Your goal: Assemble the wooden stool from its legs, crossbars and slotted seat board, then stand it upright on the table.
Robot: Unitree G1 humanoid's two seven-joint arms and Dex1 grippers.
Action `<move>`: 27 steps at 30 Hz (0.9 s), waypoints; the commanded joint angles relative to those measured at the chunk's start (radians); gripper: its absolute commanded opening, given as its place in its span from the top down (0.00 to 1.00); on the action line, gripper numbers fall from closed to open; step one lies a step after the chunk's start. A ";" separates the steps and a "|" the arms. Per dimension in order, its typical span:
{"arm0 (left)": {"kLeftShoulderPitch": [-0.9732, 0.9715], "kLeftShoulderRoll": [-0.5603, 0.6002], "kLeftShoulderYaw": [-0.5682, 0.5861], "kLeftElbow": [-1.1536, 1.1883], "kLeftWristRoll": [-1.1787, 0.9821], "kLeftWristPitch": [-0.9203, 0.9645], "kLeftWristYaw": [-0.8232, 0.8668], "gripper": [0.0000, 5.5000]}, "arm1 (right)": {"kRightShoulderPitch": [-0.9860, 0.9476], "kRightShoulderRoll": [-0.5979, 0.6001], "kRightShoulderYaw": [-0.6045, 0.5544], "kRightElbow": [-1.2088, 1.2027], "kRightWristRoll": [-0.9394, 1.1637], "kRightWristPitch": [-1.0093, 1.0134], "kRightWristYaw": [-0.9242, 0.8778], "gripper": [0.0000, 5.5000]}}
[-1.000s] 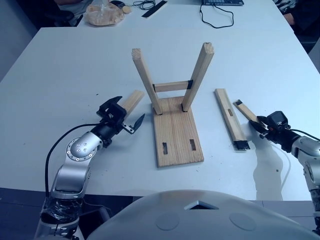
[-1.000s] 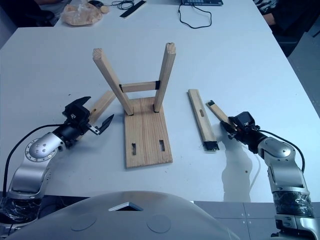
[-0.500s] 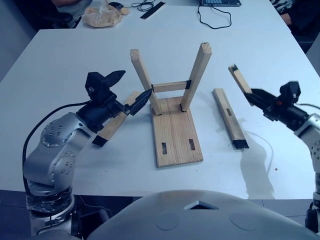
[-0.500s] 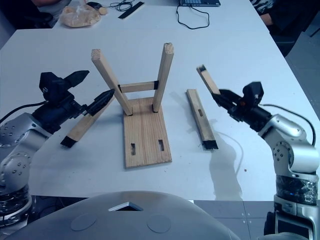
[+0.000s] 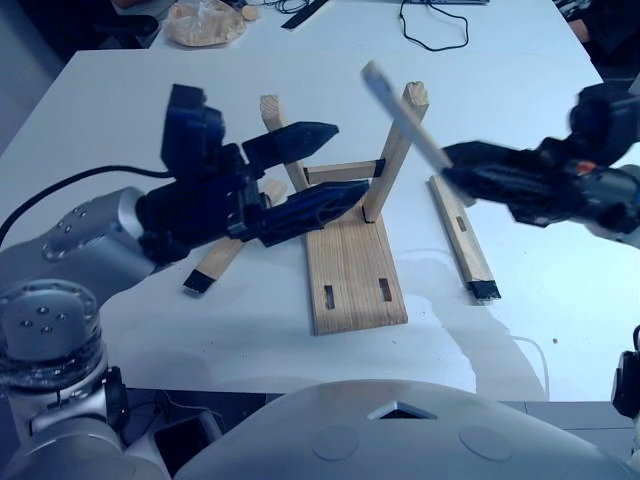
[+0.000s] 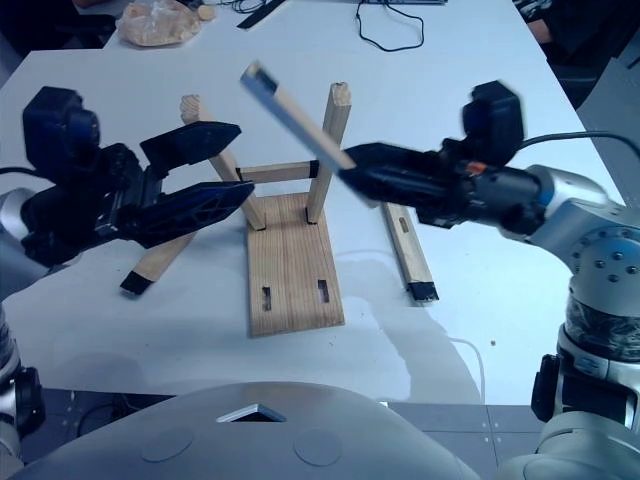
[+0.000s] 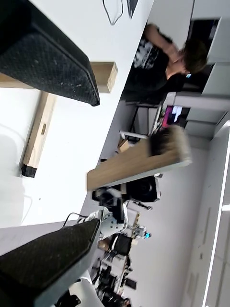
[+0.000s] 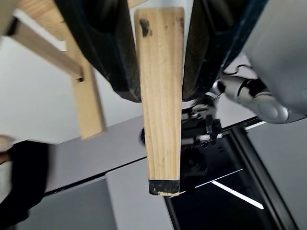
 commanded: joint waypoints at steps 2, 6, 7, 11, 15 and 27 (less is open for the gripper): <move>-0.069 0.040 -0.034 0.030 -0.037 0.011 -0.013 0.21 | -0.028 0.004 0.066 -0.013 -0.039 0.004 0.035 0.76; -0.069 0.047 -0.054 0.026 -0.037 0.011 -0.024 0.21 | -0.039 0.018 0.103 -0.005 -0.077 -0.008 0.044 0.76; -0.067 0.048 -0.059 0.026 -0.038 0.010 -0.026 0.21 | -0.040 0.020 0.110 -0.004 -0.087 -0.012 0.047 0.76; -0.059 0.049 -0.081 0.026 -0.036 0.009 -0.035 0.26 | -0.040 0.041 0.126 -0.008 -0.118 -0.026 0.045 0.76; -0.046 0.047 -0.091 0.026 -0.034 0.007 -0.036 0.38 | -0.040 0.064 0.123 -0.010 -0.120 -0.038 0.024 0.76; -0.007 0.053 -0.106 0.026 0.013 0.008 -0.051 0.70 | -0.019 0.086 0.114 -0.007 -0.164 -0.067 -0.004 0.76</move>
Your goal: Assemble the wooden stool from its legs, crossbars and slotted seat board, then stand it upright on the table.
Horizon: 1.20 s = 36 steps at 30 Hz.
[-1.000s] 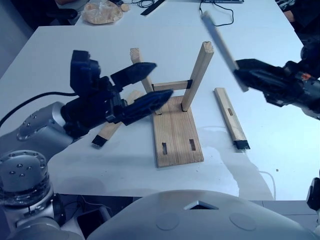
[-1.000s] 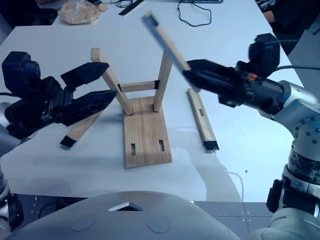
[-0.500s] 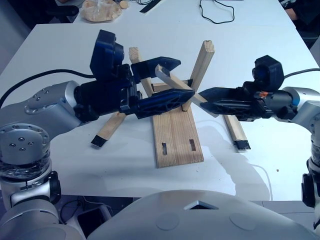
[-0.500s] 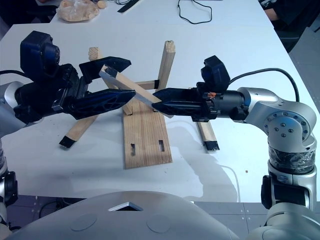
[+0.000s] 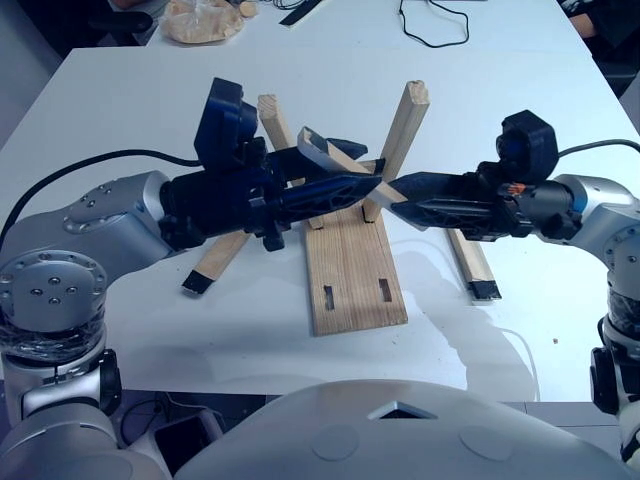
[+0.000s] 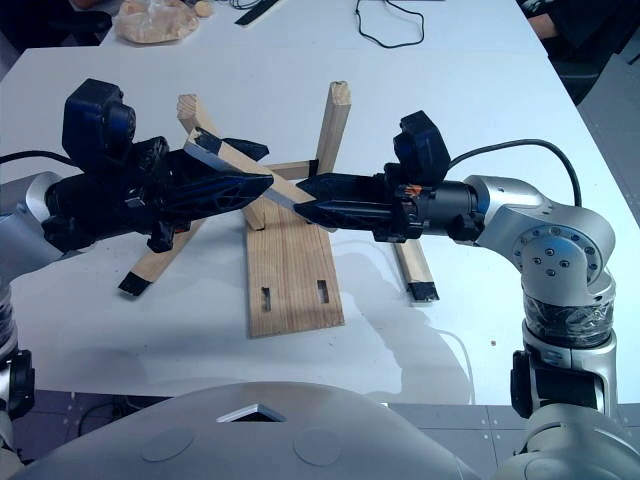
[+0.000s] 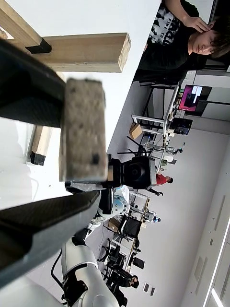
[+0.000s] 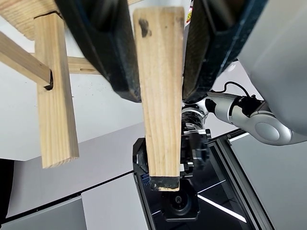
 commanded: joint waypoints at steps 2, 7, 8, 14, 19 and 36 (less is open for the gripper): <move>0.025 0.016 -0.018 0.002 0.054 0.012 -0.036 0.74 | -0.001 0.009 -0.013 0.014 -0.031 -0.018 -0.034 0.76; 0.043 0.024 -0.027 0.005 0.098 0.013 -0.070 0.74 | 0.013 0.014 -0.007 -0.003 -0.051 -0.025 -0.032 0.76; 0.045 0.029 -0.030 0.005 0.110 0.014 -0.078 0.74 | 0.019 0.013 -0.003 -0.010 -0.063 -0.029 -0.029 0.76; 0.109 0.098 -0.010 0.018 0.280 -0.002 -0.188 0.77 | 0.073 -0.018 0.067 -0.058 -0.226 -0.085 -0.016 0.62; 0.221 0.182 0.093 0.048 0.417 -0.031 -0.320 0.77 | 0.136 -0.029 0.031 -0.065 -0.265 -0.112 -0.027 0.59; 0.401 0.209 0.003 0.726 1.279 -0.674 -0.526 0.77 | 0.259 -0.018 -0.003 -0.084 -0.359 -0.194 -0.087 0.59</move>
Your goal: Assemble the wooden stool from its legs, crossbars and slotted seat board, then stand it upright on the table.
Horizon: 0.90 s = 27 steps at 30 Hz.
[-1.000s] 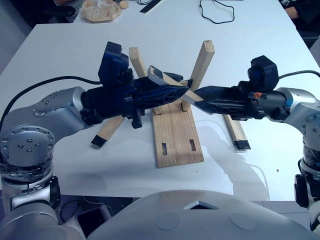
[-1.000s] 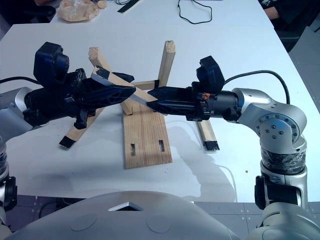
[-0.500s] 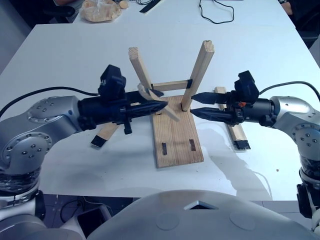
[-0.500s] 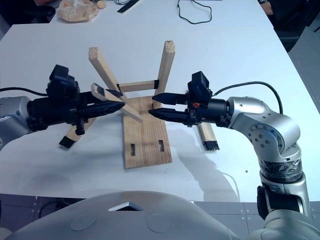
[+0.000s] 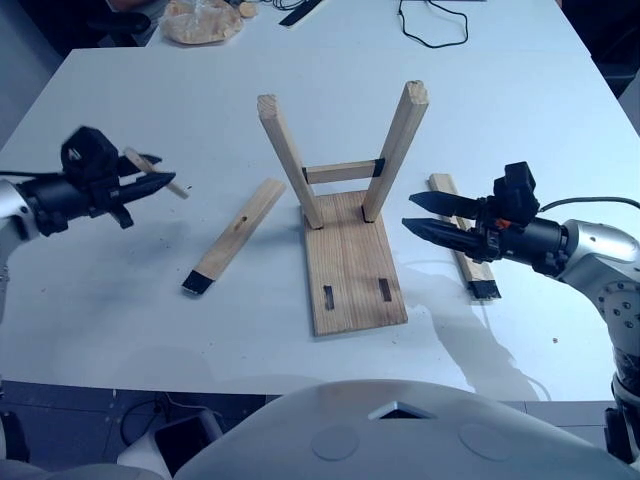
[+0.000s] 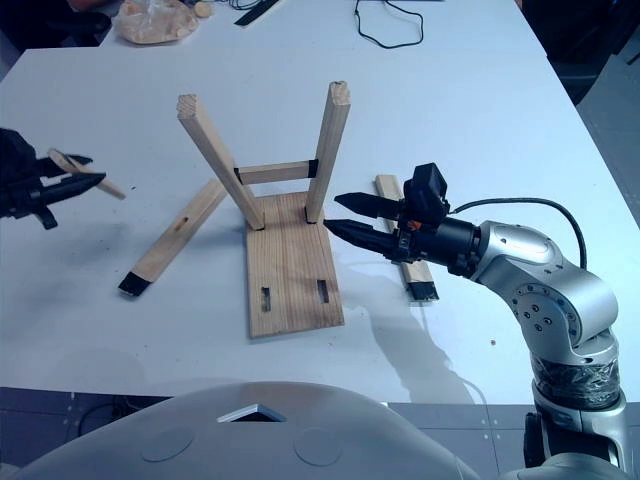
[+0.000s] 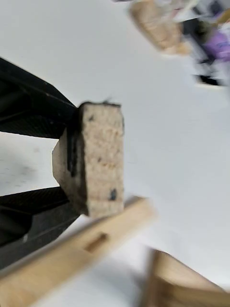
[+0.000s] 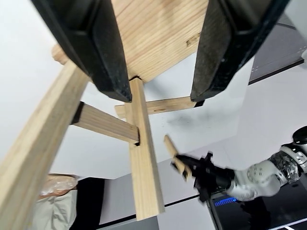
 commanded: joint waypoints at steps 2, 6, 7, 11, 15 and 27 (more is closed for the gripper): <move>0.164 -0.089 -0.042 -0.054 0.048 -0.076 -0.013 0.77 | -0.033 -0.019 0.027 0.018 -0.032 -0.010 0.023 0.59; 0.244 -0.075 0.030 -0.205 -0.069 -0.006 -0.081 0.77 | -0.022 -0.037 0.015 0.028 -0.039 -0.012 0.041 0.59; 0.251 -0.067 0.048 -0.237 -0.097 0.014 -0.098 0.77 | -0.021 -0.038 0.013 0.031 -0.040 -0.014 0.042 0.59; 0.237 -0.053 0.111 -0.356 -0.225 0.126 -0.138 0.77 | -0.016 -0.037 0.012 0.033 -0.049 -0.019 0.039 0.59; 0.183 -0.046 0.140 -0.396 -0.264 0.188 -0.139 0.77 | -0.005 -0.040 0.025 0.042 -0.073 -0.031 0.041 0.59; -0.084 -0.090 -0.049 -0.256 -0.007 0.016 -0.085 0.77 | -0.016 -0.048 0.046 0.077 -0.119 -0.039 0.076 0.59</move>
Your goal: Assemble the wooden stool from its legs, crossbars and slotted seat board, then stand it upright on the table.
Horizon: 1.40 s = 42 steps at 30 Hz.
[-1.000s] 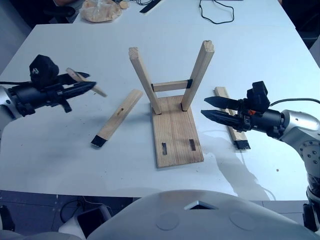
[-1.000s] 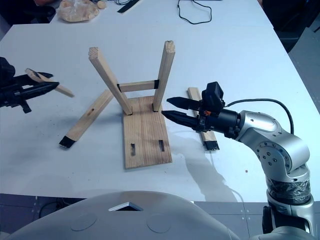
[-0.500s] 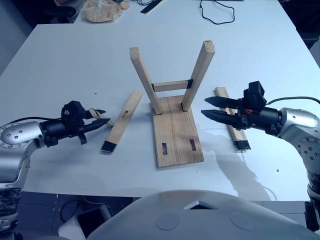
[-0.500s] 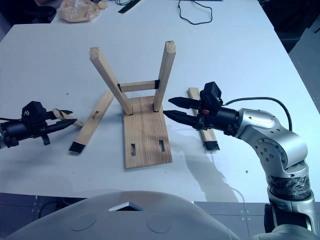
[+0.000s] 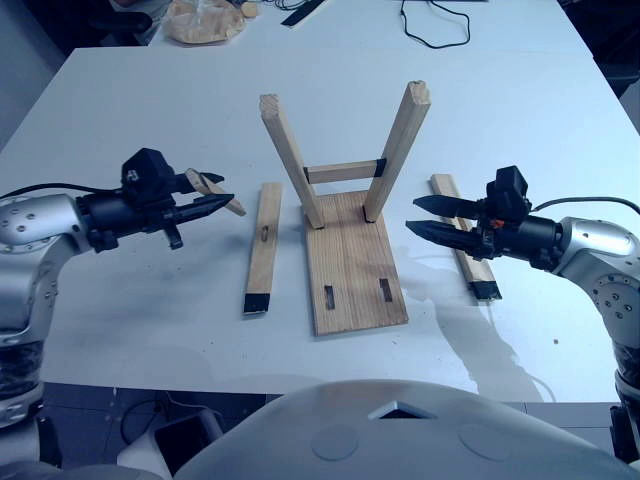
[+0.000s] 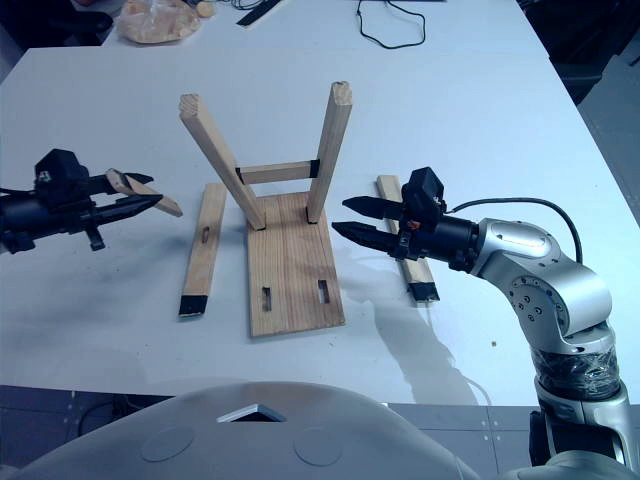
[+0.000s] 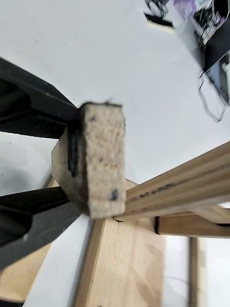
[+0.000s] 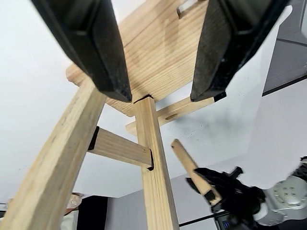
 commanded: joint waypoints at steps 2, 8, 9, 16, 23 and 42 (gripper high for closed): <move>-0.112 -0.034 -0.073 0.135 0.123 -0.205 -0.035 0.77 | -0.006 -0.009 0.004 0.008 -0.016 -0.008 0.010 0.59; -0.149 -0.046 -0.117 0.238 0.025 -0.256 -0.283 0.77 | -0.004 -0.002 0.009 0.015 -0.026 -0.012 0.013 0.59; -0.148 -0.048 -0.117 0.248 0.009 -0.270 -0.322 0.77 | -0.006 0.000 0.012 0.017 -0.028 -0.012 0.015 0.59; -0.145 -0.079 -0.139 0.303 0.003 -0.314 -0.418 0.77 | -0.018 0.000 0.028 0.031 -0.037 -0.013 0.023 0.59; -0.185 -0.082 -0.164 0.390 0.074 -0.404 -0.436 0.77 | -0.013 0.005 0.037 0.028 -0.039 -0.013 0.018 0.59; -0.123 -0.034 -0.306 0.342 0.104 -0.250 -0.528 0.77 | -0.013 0.005 0.044 0.024 -0.038 -0.006 0.013 0.59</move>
